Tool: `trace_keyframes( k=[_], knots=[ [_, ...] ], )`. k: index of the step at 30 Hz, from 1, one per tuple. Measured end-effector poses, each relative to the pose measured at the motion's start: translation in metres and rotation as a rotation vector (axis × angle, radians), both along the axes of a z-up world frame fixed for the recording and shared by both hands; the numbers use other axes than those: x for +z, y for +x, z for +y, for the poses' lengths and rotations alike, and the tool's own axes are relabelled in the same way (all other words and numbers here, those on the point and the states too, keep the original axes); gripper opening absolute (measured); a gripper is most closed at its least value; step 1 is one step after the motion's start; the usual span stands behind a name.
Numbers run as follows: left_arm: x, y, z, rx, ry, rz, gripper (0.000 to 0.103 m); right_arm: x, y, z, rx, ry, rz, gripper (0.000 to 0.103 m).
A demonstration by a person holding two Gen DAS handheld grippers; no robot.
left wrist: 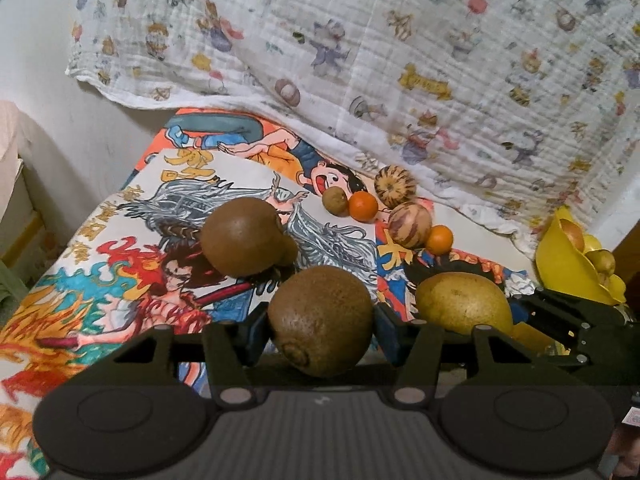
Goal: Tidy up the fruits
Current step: 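Lift the kiwi with the left tool while the right tool carries the pear over the tray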
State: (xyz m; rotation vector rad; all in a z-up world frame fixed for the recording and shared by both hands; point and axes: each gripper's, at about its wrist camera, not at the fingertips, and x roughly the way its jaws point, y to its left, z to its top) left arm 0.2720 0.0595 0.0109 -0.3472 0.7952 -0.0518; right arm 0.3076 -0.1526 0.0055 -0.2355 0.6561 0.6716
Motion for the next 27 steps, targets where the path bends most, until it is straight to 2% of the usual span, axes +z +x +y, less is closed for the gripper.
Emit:
trace_keyframes(
  k=[7,16,27],
  knots=[
    [0.009,-0.04,0.003,-0.002,0.004,-0.006,0.059,0.006,-0.038,-0.006,0.002,0.029,0.009,0.057],
    [0.006,-0.092,0.001,-0.021,-0.01,0.014,0.059,0.001,-0.092,-0.011,0.02,0.043,0.055,0.057],
    [0.003,-0.13,-0.01,-0.094,-0.009,0.036,0.059,-0.011,-0.135,-0.017,0.045,0.024,0.103,0.057]
  ],
)
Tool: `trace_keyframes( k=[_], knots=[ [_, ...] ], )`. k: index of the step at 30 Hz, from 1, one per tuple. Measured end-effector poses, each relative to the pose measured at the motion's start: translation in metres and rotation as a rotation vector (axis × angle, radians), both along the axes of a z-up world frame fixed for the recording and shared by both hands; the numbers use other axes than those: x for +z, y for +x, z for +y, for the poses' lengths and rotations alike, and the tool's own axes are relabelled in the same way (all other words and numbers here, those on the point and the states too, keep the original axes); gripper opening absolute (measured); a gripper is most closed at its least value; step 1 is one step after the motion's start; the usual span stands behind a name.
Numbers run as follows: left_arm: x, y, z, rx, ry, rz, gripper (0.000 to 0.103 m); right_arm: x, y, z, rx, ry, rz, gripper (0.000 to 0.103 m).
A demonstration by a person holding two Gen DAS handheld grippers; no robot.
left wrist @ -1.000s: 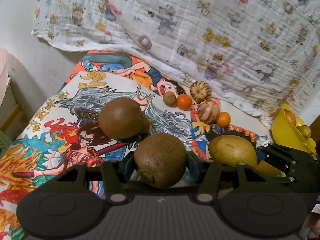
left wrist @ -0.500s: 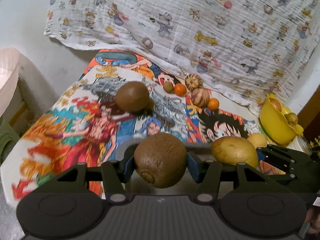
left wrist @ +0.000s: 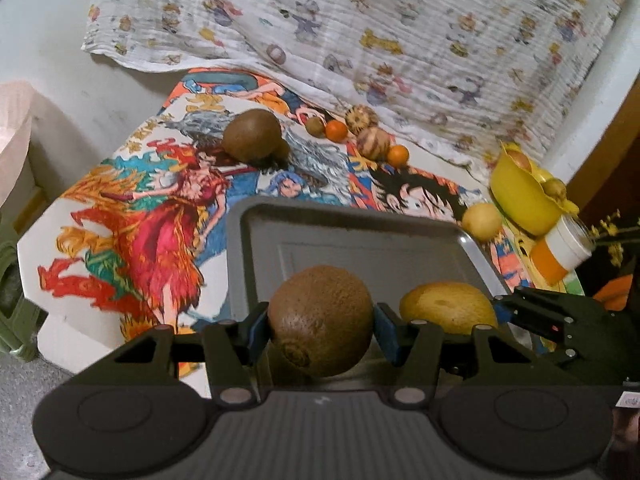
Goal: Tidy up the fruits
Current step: 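Lift the kiwi with the left tool while the right tool carries the pear over the tray, then lower the kiwi into the tray and open the left gripper while the right releases the pear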
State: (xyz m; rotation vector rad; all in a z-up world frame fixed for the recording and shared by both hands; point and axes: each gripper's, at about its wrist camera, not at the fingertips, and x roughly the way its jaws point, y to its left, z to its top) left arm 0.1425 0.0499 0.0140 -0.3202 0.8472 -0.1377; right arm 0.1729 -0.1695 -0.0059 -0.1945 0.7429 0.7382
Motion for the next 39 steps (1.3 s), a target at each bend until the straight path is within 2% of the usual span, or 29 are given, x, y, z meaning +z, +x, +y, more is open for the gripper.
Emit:
trace_keyframes(
  k=[9,16,24,26,28,32,39],
  knots=[
    [-0.006,-0.007,-0.011,-0.042,0.012,0.025,0.059,-0.01,-0.004,-0.003,0.007,-0.01,0.031,0.057],
    [-0.015,-0.009,-0.011,-0.044,0.013,0.055,0.06,-0.015,-0.005,-0.006,0.006,-0.015,0.031,0.057],
    [-0.016,-0.01,-0.012,-0.051,0.02,0.053,0.06,-0.016,-0.007,-0.007,0.012,-0.016,0.021,0.058],
    [-0.016,-0.011,-0.013,-0.051,0.023,0.053,0.062,-0.016,-0.007,-0.007,0.013,-0.017,0.021,0.058],
    [-0.016,-0.011,-0.012,-0.049,0.019,0.052,0.066,-0.016,-0.008,-0.007,0.012,-0.014,0.022,0.064],
    [-0.014,-0.012,-0.012,-0.051,0.016,0.045,0.071,-0.016,-0.01,-0.01,0.014,-0.015,0.015,0.069],
    [-0.001,-0.018,-0.014,-0.061,0.044,0.003,0.086,-0.011,-0.016,-0.021,0.004,-0.01,0.001,0.08]
  ],
)
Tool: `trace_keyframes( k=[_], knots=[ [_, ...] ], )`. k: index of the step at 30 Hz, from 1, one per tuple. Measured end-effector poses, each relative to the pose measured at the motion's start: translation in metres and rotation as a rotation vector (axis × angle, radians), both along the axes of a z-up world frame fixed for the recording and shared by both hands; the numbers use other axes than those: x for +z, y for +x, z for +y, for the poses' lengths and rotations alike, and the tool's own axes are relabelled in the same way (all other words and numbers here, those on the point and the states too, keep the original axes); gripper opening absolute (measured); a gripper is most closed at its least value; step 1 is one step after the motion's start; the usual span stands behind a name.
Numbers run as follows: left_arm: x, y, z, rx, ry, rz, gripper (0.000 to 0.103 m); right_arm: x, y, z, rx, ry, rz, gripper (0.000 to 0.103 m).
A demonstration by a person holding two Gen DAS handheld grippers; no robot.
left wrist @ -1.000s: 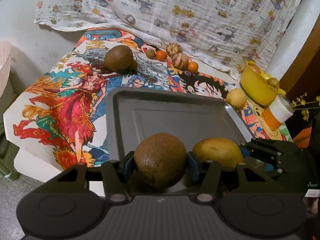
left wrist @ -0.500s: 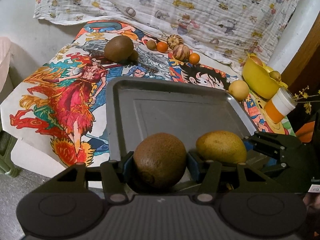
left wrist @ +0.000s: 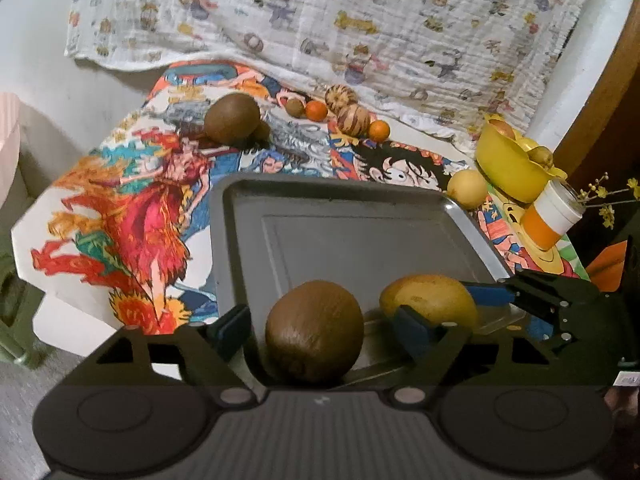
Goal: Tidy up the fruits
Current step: 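Lower the kiwi into the tray and open the left gripper while the right releases the pear, then move the left tool to a second brown kiwi while the right tool approaches a small brown fruit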
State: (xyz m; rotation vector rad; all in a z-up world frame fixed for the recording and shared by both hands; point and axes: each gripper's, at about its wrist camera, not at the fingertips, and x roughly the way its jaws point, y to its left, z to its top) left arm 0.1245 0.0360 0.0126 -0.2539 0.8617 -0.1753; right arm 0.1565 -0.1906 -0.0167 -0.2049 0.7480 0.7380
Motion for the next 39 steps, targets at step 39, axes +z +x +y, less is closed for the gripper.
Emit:
trace_keyframes(
  k=[39],
  knots=[
    [0.035,0.062,0.055,0.079,0.176,-0.08,0.102,0.073,0.09,-0.005,-0.022,-0.069,-0.146,0.102]
  ],
)
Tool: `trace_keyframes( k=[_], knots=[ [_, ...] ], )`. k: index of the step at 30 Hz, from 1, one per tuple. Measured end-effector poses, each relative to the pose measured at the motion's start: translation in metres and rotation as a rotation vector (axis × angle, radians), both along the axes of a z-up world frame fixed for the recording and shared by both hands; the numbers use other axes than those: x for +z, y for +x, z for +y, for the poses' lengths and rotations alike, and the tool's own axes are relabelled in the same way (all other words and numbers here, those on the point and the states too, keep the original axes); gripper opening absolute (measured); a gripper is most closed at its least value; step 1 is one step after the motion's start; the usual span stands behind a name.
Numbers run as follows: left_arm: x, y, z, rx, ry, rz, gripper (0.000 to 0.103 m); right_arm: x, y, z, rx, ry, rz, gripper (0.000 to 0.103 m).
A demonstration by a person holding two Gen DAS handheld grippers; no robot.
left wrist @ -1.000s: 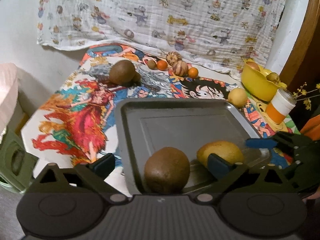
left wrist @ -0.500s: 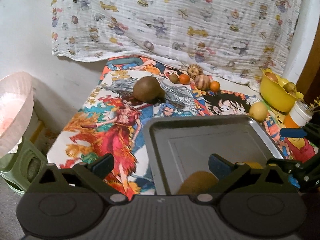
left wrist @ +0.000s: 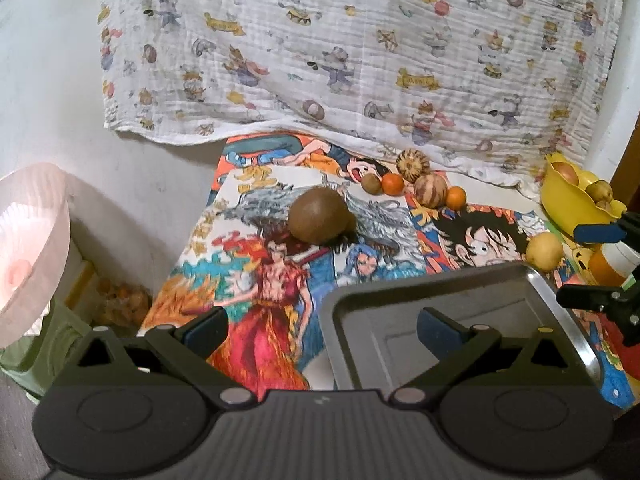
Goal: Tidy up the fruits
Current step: 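Move the left tool to a second brown kiwi while the right tool approaches a small brown fruit, then close the left gripper on the kiwi while the right gripper grasps the small brown fruit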
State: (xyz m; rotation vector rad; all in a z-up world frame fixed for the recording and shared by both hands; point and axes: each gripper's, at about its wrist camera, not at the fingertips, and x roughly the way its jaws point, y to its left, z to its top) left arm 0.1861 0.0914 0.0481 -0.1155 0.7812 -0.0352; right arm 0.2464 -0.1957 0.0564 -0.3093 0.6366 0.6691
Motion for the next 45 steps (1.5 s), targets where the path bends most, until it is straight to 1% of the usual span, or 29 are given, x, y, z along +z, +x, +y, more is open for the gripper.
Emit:
trace_keyframes(
  k=[5,9,12,16,20,23,26,29,31,32,36,38,42,45],
  knots=[
    [0.0,0.022,-0.001,-0.012,-0.004,-0.006,0.102,0.004,0.022,0.014,0.043,0.008,0.008,0.102],
    [-0.001,0.038,-0.003,-0.024,-0.004,-0.01,0.102,0.006,0.036,0.029,0.097,-0.018,-0.006,0.102],
    [-0.003,0.048,-0.003,-0.041,-0.002,-0.009,0.102,0.009,0.047,0.042,0.169,-0.076,-0.04,0.102],
    [-0.007,0.063,-0.002,-0.072,0.021,-0.006,0.102,0.01,0.068,0.057,0.274,-0.161,-0.068,0.102],
    [-0.013,0.077,0.001,-0.11,0.041,-0.006,0.102,0.009,0.092,0.073,0.38,-0.229,-0.077,0.102],
    [-0.019,0.09,0.002,-0.145,0.056,-0.001,0.102,0.004,0.112,0.086,0.432,-0.256,-0.076,0.101],
    [-0.026,0.103,0.003,-0.169,0.07,0.013,0.102,-0.005,0.134,0.099,0.425,-0.273,-0.049,0.097],
    [-0.035,0.114,0.005,-0.179,0.074,0.023,0.102,-0.019,0.157,0.109,0.391,-0.277,-0.02,0.093],
    [-0.04,0.12,0.007,-0.178,0.07,0.022,0.102,-0.03,0.171,0.114,0.36,-0.272,0.002,0.086],
    [-0.043,0.123,0.008,-0.177,0.065,0.021,0.102,-0.035,0.177,0.116,0.349,-0.271,0.007,0.085],
    [-0.05,0.134,0.014,-0.18,0.042,0.024,0.099,-0.054,0.194,0.124,0.312,-0.29,-0.001,0.074],
    [-0.053,0.138,0.017,-0.186,0.036,0.023,0.097,-0.06,0.201,0.127,0.314,-0.303,-0.014,0.072],
    [-0.059,0.145,0.02,-0.206,0.022,0.023,0.092,-0.07,0.214,0.135,0.341,-0.336,-0.017,0.064],
    [-0.064,0.148,0.022,-0.218,0.011,0.023,0.089,-0.074,0.219,0.139,0.359,-0.348,-0.042,0.063]
  ],
)
